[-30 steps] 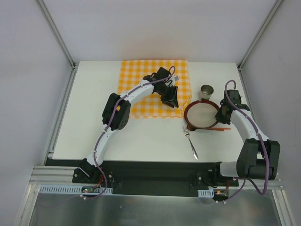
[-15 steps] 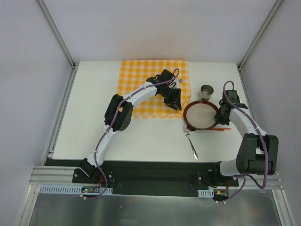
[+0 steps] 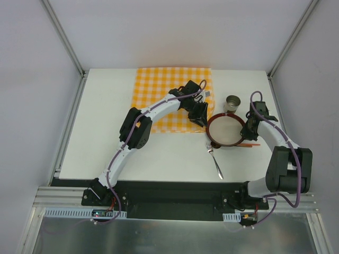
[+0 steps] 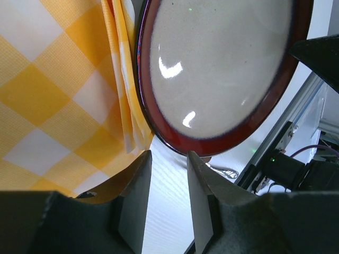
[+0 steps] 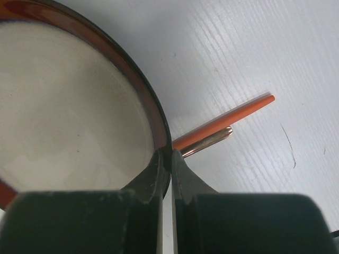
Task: Set the dinner table for one person
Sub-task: Pick up the plate at the center of the board.
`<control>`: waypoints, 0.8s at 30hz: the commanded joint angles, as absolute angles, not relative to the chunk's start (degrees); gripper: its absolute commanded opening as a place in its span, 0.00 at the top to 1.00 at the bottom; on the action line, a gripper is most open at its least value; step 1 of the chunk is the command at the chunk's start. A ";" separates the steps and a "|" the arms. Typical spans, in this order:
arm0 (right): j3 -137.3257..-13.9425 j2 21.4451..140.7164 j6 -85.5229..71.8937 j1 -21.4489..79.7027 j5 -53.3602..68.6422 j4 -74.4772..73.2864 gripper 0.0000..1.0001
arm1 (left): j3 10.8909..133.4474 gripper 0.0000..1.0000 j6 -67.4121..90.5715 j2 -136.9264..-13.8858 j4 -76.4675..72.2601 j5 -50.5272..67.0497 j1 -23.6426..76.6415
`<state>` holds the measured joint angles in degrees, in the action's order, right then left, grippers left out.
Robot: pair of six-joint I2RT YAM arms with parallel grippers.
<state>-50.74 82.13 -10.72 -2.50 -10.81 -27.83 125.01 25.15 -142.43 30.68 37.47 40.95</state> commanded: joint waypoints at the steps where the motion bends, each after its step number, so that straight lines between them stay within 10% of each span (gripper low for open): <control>1: -50.27 83.05 -9.67 -1.76 -9.93 -28.48 0.99 | 127.35 0.68 25.23 -138.78 30.24 38.76 41.83; 24: -50.80 81.56 -9.23 -1.76 -12.13 -29.71 0.99 | 131.66 0.68 26.02 -144.23 30.15 40.25 42.71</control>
<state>-50.74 82.56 -10.72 -2.46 -10.46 -27.66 129.51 25.47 -142.89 30.63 38.72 42.06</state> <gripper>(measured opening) 0.043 0.323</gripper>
